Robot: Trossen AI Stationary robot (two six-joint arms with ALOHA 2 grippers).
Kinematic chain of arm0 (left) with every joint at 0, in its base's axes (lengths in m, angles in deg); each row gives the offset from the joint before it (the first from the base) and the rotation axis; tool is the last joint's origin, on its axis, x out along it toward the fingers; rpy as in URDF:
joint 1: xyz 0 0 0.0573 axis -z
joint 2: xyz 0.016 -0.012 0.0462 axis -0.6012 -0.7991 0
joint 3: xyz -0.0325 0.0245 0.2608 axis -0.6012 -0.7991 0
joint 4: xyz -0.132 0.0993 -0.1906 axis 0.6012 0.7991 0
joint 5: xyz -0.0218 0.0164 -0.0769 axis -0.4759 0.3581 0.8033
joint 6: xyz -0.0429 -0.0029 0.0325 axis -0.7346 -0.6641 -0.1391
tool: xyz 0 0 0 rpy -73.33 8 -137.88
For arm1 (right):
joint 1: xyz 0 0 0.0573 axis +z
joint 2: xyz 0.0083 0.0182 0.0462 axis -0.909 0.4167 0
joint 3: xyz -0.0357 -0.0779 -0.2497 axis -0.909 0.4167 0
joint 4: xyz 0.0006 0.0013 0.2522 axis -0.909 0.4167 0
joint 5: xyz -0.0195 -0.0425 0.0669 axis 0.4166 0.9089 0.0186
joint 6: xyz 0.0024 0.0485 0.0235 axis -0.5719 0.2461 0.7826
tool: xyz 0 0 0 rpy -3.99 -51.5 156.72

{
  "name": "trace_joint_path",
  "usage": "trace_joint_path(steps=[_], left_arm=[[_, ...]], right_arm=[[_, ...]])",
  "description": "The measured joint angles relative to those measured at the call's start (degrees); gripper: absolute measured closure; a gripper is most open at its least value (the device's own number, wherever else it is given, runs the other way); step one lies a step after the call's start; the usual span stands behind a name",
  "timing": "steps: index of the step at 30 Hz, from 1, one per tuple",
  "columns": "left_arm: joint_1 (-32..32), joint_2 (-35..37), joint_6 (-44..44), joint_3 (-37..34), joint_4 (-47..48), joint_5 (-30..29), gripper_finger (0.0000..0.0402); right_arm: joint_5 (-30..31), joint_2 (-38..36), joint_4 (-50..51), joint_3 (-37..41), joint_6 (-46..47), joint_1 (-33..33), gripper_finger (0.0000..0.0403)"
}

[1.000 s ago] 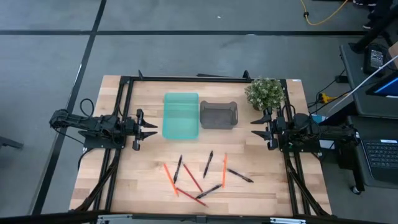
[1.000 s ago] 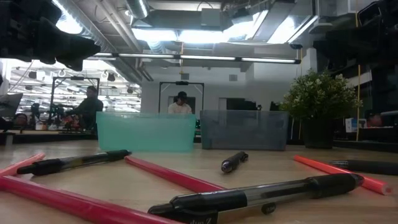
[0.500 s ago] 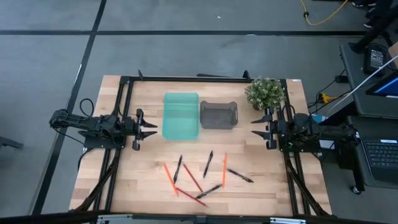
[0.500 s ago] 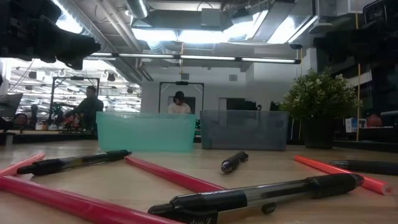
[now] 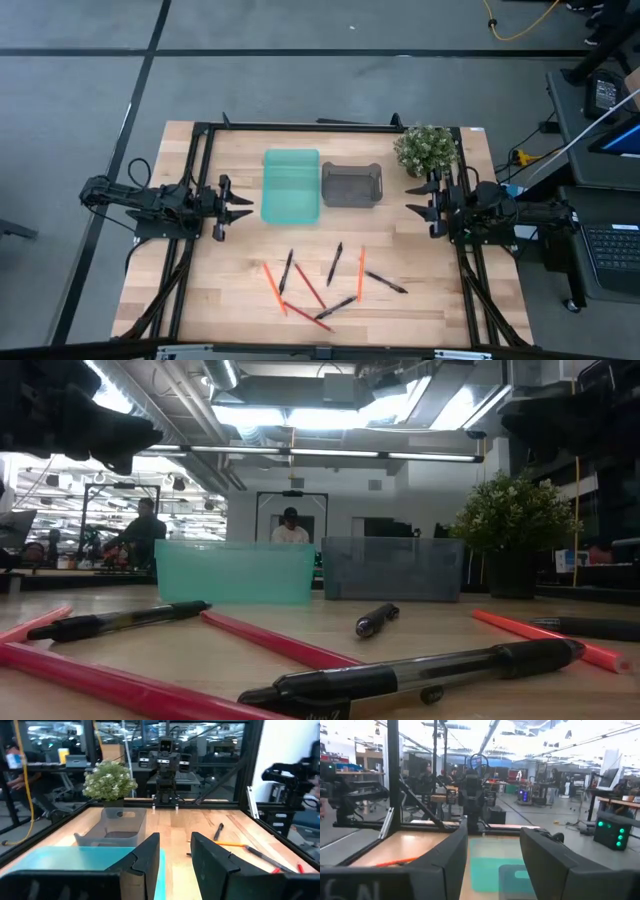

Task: Sort pens & pencils
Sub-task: Put the black pen into the black bin

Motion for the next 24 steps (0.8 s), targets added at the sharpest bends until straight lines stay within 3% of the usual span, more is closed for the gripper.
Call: trace_joint_path(steps=[7,11,18,24], left_arm=[[0.44,-1.28,-1.3,5.97,-0.07,-0.45,0.0296],[1.42,-6.04,-1.05,12.6,2.66,-0.78,0.0296],[4.18,-23.4,-5.49,25.6,8.72,-3.62,0.0296],[7.4,-39.86,-14.82,39.84,26.97,-7.42,0.0296]], right_arm=[[-5.91,0.61,-7.48,-0.3,1.43,0.07,0.0219],[-7.58,3.85,-5.2,-4.76,3.51,0.07,0.0219],[-11.39,19.68,10.17,-21.95,8.55,0.24,0.0219],[-12.69,39.13,32.81,-39.27,11.98,3.51,0.0219]])
